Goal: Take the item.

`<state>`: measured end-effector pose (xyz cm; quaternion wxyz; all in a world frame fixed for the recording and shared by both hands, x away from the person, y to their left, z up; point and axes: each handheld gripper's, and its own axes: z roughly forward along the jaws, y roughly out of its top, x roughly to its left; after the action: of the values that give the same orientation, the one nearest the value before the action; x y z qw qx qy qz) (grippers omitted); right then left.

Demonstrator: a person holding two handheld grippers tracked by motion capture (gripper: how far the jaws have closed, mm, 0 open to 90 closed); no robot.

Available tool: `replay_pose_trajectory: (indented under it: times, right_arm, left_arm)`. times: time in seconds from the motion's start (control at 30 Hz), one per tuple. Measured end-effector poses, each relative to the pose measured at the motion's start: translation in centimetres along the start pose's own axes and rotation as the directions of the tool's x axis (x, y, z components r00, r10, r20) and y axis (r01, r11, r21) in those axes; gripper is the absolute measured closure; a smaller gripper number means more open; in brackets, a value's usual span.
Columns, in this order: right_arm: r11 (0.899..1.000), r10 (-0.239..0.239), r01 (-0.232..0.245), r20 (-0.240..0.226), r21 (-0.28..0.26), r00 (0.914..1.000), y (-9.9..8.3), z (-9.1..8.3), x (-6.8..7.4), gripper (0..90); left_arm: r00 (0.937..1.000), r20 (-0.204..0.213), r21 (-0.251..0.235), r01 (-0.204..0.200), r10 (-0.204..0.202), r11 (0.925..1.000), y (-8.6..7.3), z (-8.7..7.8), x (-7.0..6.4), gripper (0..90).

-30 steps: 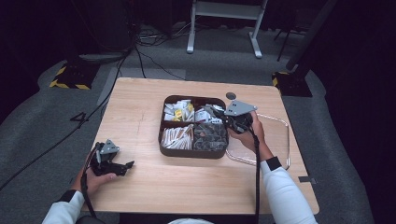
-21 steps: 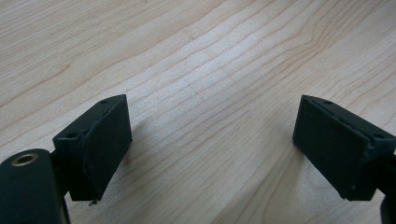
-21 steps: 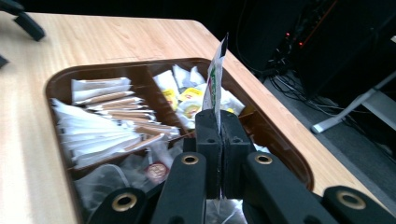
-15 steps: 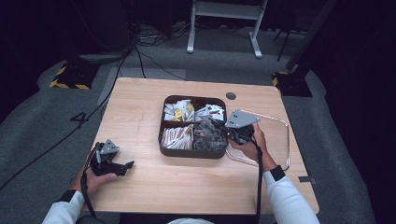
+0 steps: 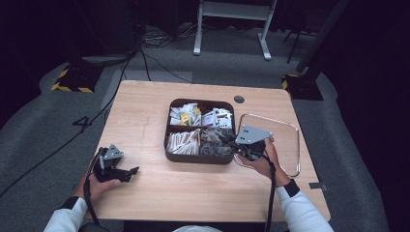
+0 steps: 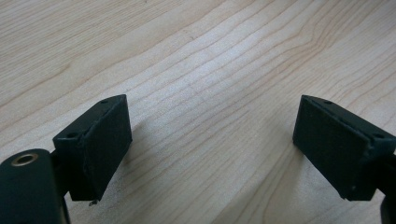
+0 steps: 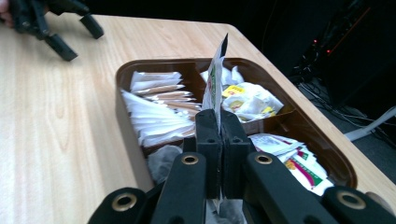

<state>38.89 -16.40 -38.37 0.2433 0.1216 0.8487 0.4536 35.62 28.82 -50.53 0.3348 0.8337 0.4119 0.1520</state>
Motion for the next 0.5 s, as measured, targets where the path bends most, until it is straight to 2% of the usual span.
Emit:
replay_pose_trajectory:
  times: [0.23,0.5]
  right_arm:
    - [1.000,-0.013,0.013,-0.047,0.007,0.9988,-0.5,-0.1,1.7,88.9]
    - [0.999,-0.039,0.040,-0.107,0.013,0.9935,-0.7,-0.1,3.7,89.0]
  left_arm:
    - [1.0000,-0.001,0.000,0.001,-0.001,1.0000,0.0,0.0,0.0,11.9]
    - [1.0000,-0.001,0.000,0.001,-0.001,1.0000,0.0,0.0,0.0,11.9]
